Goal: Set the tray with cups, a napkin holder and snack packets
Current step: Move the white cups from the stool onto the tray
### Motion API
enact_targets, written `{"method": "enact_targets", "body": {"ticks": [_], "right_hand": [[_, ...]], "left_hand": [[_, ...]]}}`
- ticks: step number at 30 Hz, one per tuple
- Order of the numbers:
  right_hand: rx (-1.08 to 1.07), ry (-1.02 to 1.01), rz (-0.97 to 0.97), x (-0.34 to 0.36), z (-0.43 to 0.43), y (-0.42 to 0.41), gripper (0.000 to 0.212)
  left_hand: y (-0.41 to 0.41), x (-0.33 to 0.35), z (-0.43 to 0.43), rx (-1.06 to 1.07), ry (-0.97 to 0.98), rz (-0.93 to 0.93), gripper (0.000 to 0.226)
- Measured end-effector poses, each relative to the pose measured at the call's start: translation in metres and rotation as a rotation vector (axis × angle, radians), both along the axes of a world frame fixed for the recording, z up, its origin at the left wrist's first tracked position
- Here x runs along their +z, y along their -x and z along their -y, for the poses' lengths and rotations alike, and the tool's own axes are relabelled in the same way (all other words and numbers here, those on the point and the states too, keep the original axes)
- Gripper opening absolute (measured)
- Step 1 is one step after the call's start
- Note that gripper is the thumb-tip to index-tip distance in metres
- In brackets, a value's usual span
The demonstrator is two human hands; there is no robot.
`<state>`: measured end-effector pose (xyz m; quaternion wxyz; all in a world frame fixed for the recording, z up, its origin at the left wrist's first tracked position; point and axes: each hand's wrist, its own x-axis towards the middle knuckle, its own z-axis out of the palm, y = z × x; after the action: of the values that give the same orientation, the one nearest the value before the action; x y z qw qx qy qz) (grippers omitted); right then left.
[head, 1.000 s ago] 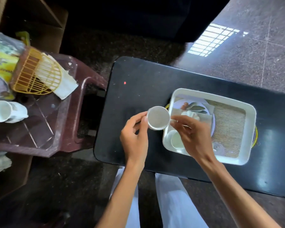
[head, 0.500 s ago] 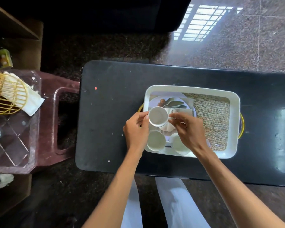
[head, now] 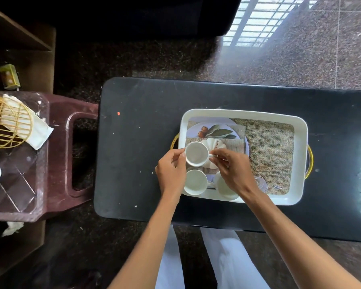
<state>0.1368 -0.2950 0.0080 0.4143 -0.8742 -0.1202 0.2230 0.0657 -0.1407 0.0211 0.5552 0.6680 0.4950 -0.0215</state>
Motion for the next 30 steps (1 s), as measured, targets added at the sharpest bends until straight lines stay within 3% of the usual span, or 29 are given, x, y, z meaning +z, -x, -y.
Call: {"method": "enact_targets", "body": {"ticks": [14, 17, 21, 25, 30], "right_hand": [[0.088, 0.091, -0.096, 0.006, -0.004, -0.003, 0.027], [0.105, 0.124, 0.011, 0.028, -0.012, -0.006, 0.031], [0.076, 0.060, 0.133, 0.060, -0.042, 0.004, 0.028], [0.133, -0.017, 0.119, 0.081, -0.093, 0.032, 0.023], [0.241, -0.050, 0.063, 0.091, -0.183, 0.082, 0.022]], "left_hand": [[0.009, 0.004, -0.013, -0.070, 0.029, 0.004, 0.017], [0.025, 0.016, -0.031, -0.016, 0.015, 0.060, 0.018], [0.066, 0.034, -0.074, 0.059, 0.040, 0.132, 0.021], [0.125, 0.053, -0.134, 0.163, -0.007, 0.172, 0.028], [0.210, 0.066, -0.221, 0.294, -0.123, 0.195, 0.019]]}}
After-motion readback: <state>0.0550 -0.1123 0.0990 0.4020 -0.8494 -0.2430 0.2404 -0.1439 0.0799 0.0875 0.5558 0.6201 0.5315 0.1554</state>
